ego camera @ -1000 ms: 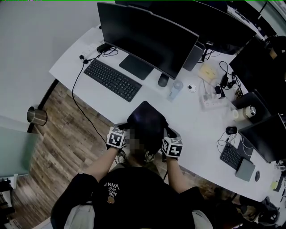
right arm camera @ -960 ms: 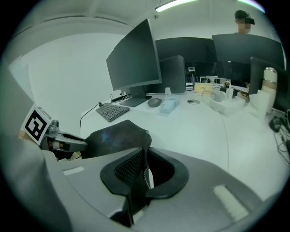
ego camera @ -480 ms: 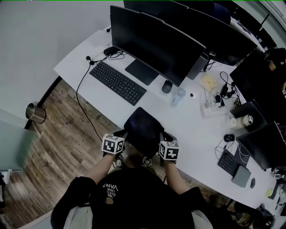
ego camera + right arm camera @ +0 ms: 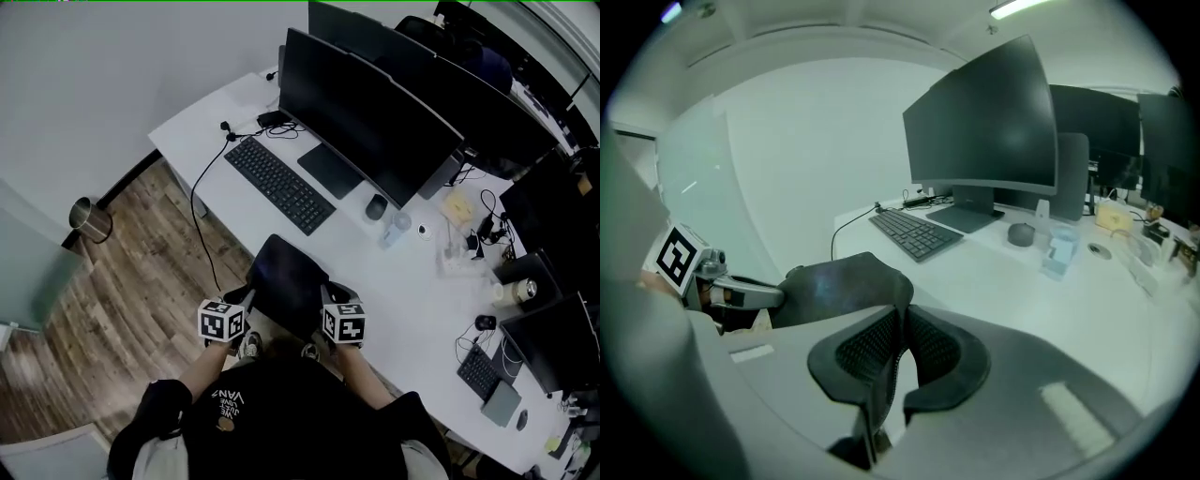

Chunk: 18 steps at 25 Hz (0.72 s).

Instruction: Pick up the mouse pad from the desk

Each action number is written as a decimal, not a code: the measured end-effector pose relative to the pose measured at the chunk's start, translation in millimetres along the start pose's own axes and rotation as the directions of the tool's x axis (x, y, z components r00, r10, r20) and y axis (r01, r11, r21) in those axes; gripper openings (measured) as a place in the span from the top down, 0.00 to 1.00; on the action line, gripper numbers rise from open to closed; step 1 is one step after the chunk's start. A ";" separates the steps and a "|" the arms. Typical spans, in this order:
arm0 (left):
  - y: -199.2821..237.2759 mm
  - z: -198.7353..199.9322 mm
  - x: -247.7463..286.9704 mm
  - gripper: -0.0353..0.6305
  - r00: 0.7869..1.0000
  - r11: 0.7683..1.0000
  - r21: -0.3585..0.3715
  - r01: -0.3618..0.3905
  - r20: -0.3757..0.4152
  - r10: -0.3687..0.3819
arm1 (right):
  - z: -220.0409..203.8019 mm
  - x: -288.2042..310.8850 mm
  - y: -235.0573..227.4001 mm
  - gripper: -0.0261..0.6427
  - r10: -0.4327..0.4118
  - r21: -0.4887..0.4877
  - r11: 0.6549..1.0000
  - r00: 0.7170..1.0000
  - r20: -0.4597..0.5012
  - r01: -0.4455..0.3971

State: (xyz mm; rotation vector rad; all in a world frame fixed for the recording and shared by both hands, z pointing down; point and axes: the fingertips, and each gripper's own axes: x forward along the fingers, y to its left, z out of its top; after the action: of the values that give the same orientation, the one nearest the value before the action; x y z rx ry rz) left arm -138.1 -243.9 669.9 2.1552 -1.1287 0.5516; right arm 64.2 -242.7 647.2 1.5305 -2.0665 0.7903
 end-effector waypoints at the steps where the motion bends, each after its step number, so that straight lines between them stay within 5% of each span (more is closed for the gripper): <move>1: 3.5 3.4 -6.5 0.87 1.000 1.000 -0.003 -0.009 0.019 0.009 | 4.8 0.5 5.9 0.90 0.012 -0.009 1.000 1.000 0.009 -0.012; 18: 17.3 86.1 -93.2 0.87 0.955 1.000 0.022 -0.007 0.297 0.000 | 103.4 -38.1 53.3 0.90 0.090 -0.068 0.995 0.969 0.230 -0.076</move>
State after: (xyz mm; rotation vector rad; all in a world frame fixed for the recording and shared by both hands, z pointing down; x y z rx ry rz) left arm -197.2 -258.6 557.2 2.3097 -1.2888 0.2453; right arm 22.2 -274.2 536.6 1.5779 -2.3146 0.5963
